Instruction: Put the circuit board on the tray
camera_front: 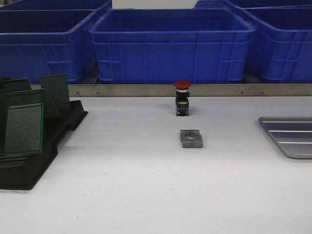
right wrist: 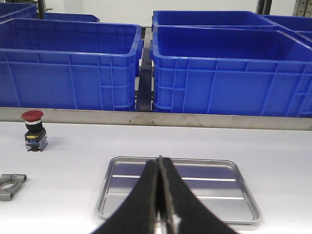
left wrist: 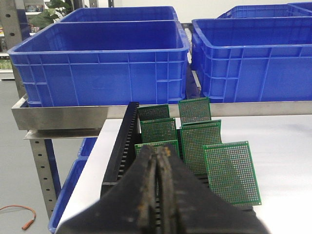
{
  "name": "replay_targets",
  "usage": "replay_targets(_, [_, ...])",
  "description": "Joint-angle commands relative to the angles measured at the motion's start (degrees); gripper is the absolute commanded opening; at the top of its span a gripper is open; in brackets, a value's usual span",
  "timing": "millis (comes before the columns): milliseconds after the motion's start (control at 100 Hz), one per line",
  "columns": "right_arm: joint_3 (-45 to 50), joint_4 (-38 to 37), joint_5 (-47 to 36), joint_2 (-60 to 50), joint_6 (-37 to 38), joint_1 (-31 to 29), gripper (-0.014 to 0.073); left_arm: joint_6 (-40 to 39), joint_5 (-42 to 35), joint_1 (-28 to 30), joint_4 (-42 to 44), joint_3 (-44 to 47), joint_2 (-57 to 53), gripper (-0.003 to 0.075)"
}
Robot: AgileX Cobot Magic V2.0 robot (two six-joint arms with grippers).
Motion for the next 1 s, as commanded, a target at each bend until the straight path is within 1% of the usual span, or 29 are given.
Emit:
replay_targets(0, [-0.69,-0.57,-4.39,-1.22,-0.43,0.07,-0.0113,-0.52,-4.37,0.13,0.00,2.84,-1.79,-0.0020])
replay_targets(650, [-0.69,-0.57,-4.39,-1.22,-0.43,0.07,-0.0113,-0.52,-4.62,0.13,0.00,2.84,-1.79,-0.0020])
replay_targets(810, [-0.69,-0.57,-4.39,-1.22,-0.43,0.07,-0.0113,-0.52,-7.20,0.13,0.32,2.52,-1.79,-0.0020])
replay_targets(880, [-0.69,-0.57,-4.39,-1.22,-0.43,0.07,-0.0113,-0.52,-6.54,0.13,0.00,1.72,-1.79,-0.0020])
replay_targets(990, [-0.69,-0.57,-4.39,-1.22,-0.43,0.07,-0.0113,-0.52,-3.02,0.13,0.45,-0.96,-1.79,-0.0020])
